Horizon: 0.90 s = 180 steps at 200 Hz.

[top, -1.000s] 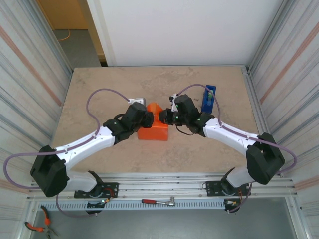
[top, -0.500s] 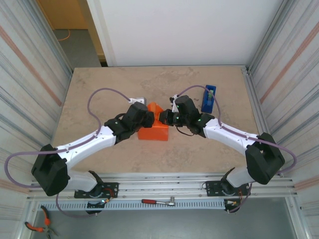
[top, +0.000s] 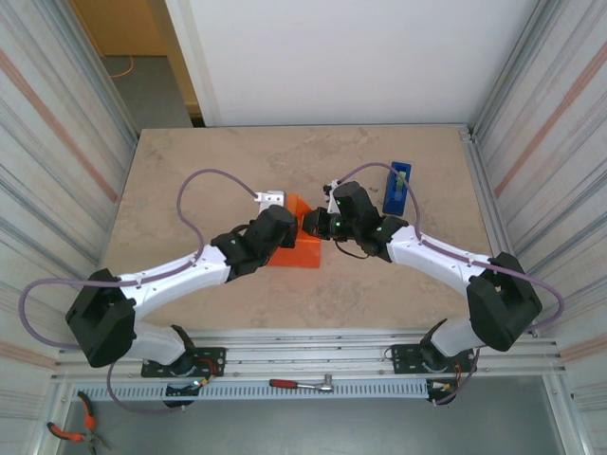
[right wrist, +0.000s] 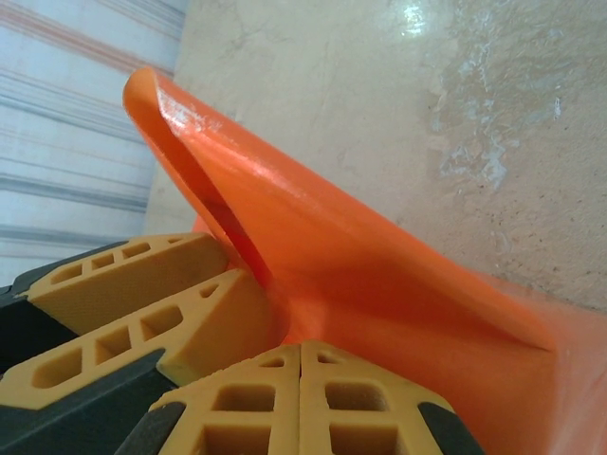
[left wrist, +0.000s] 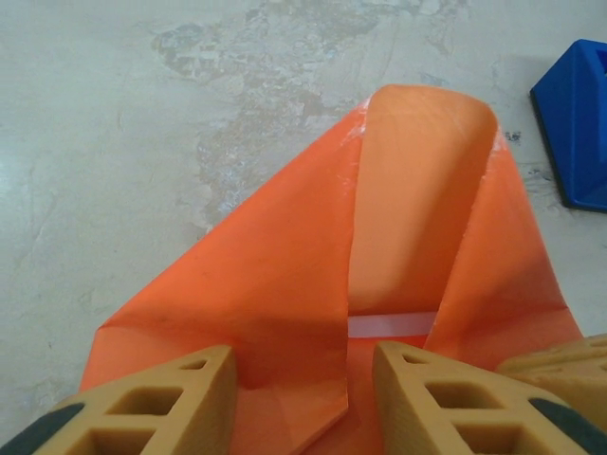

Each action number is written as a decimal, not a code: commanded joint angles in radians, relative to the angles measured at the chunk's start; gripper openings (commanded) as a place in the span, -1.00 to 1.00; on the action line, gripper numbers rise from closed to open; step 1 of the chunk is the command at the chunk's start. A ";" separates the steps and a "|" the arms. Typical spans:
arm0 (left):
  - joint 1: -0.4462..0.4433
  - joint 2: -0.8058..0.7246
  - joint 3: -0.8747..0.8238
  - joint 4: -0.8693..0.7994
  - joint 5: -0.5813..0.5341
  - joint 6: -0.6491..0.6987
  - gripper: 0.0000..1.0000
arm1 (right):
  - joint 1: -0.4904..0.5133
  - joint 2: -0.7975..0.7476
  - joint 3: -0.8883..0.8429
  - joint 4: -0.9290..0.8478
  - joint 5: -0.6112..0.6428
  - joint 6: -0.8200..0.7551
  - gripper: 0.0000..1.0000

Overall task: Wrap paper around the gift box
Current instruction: Fold the seventh fold of the wrapping paper on the gift box.

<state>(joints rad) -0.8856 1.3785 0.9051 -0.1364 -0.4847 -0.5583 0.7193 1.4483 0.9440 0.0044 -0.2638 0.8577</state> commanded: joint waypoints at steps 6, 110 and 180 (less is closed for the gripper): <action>-0.055 0.086 -0.052 -0.088 0.048 -0.013 -0.15 | 0.004 -0.009 -0.024 -0.017 -0.046 0.029 -1.00; -0.089 0.118 -0.069 -0.118 0.002 -0.044 -0.17 | -0.082 -0.060 0.029 -0.090 -0.088 -0.031 -1.00; -0.086 0.059 -0.005 -0.163 0.065 -0.092 -0.14 | -0.060 -0.021 0.004 -0.044 -0.148 -0.047 -1.00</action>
<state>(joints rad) -0.9428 1.4204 0.9161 -0.1349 -0.6262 -0.5636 0.6464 1.4158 0.9463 -0.0513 -0.3759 0.8520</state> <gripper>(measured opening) 0.424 0.061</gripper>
